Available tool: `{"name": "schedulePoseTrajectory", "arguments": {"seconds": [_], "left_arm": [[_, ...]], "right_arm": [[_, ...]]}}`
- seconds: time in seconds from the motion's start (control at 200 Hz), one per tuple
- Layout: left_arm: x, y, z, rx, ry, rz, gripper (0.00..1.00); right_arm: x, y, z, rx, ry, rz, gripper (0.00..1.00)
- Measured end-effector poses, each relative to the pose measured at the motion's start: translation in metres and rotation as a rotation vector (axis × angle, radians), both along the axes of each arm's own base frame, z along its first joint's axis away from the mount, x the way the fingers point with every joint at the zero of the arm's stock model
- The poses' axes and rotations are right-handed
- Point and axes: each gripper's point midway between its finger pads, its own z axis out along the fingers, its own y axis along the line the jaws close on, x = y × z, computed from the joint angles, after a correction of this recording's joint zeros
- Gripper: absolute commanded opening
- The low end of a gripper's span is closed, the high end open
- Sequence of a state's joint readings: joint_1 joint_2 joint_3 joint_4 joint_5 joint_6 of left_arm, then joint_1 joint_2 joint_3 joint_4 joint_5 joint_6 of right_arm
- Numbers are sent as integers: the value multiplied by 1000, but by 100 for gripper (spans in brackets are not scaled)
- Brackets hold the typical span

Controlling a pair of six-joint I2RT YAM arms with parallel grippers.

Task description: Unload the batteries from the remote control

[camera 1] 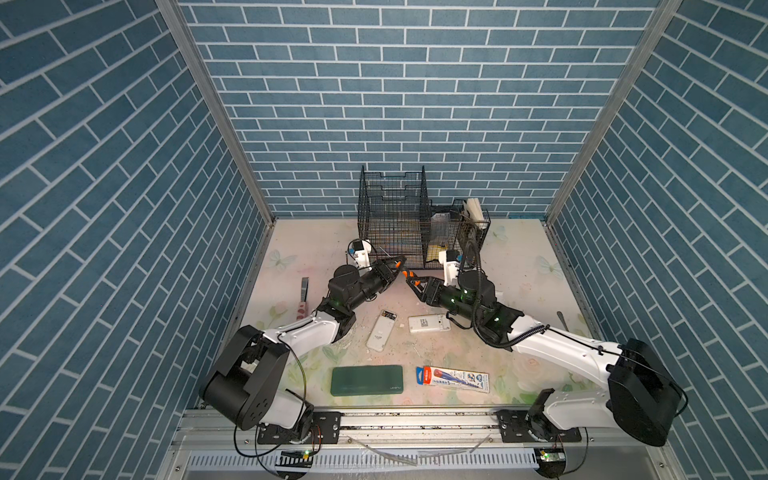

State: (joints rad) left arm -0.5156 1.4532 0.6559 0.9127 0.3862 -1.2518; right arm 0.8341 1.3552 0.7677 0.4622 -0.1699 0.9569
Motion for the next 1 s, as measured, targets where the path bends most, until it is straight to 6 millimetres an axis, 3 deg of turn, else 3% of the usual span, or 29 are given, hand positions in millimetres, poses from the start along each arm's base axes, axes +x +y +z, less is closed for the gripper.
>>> {"name": "schedulePoseTrajectory", "arguments": {"seconds": [0.155, 0.46, 0.86, 0.995], "left_arm": [[-1, -1, 7, -29, -12, -4, 0], [-1, -3, 7, -46, -6, -9, 0], [-1, -3, 10, -55, -14, -11, 0], [-1, -3, 11, -59, -15, -13, 0]], "right_arm": [[6, 9, -7, 25, 7, 15, 43], [11, 13, 14, 109, -48, 16, 43], [13, 15, 21, 127, -66, 15, 43], [17, 15, 23, 128, -69, 11, 38]]}}
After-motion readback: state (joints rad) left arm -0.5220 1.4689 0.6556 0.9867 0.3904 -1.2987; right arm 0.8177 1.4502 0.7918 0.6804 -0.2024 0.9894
